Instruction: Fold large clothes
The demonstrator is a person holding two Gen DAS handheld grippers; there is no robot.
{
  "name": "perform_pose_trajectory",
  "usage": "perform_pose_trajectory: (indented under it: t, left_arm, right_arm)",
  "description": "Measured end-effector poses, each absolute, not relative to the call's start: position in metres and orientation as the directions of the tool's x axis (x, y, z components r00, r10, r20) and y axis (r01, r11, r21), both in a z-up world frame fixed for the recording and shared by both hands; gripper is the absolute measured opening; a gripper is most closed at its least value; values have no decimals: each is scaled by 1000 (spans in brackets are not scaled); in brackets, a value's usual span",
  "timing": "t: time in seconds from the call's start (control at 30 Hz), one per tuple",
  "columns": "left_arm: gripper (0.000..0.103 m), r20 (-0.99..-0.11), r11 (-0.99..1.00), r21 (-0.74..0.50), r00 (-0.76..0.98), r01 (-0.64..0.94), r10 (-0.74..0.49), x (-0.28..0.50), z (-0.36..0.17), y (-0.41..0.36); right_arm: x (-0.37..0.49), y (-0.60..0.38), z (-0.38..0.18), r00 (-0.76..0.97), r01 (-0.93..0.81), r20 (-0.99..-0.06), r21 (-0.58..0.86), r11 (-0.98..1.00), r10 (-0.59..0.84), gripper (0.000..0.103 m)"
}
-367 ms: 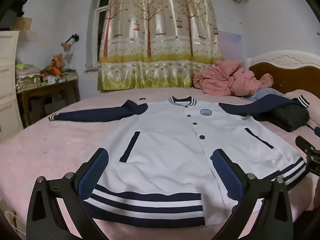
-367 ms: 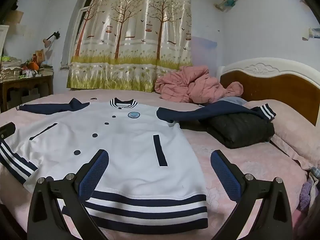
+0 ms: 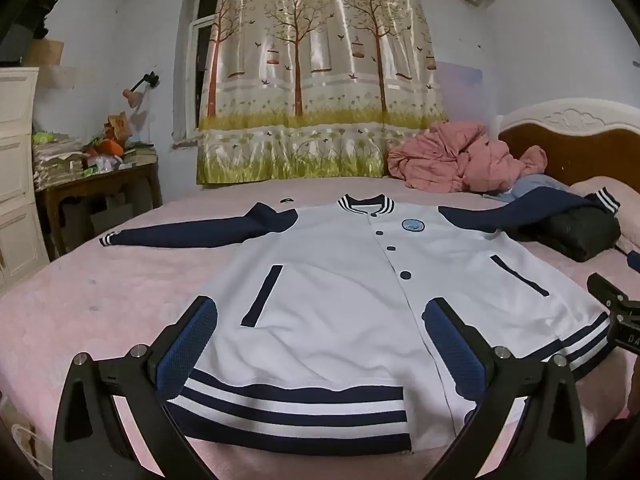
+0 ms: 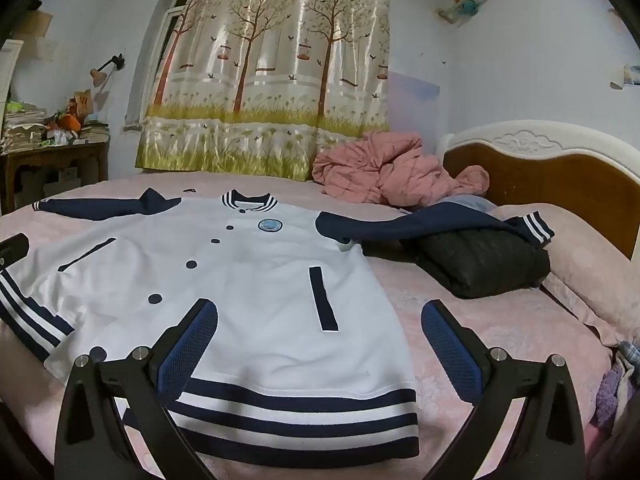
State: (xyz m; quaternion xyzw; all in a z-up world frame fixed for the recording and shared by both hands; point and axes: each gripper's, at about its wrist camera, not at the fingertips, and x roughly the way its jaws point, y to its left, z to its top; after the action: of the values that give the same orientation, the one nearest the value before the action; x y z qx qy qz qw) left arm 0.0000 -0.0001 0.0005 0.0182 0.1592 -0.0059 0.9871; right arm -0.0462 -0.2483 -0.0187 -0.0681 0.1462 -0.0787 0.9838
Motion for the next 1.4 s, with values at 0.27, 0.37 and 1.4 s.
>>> perform_pose_trajectory:
  t: [0.27, 0.37, 1.4]
  left_arm:
    - [103, -312, 999, 50, 950, 16, 0, -1, 5, -4]
    - [103, -317, 999, 45, 948, 20, -5, -3, 5, -4]
    - [103, -354, 998, 10, 934, 61, -53, 0, -5, -1]
  right_arm:
    - [-39, -254, -27, 938, 132, -305, -120, 984, -163, 103]
    - [-39, -258, -27, 936, 137, -310, -106, 985, -164, 103]
    - [-29, -269, -34, 905, 165, -383, -77, 983, -182, 103]
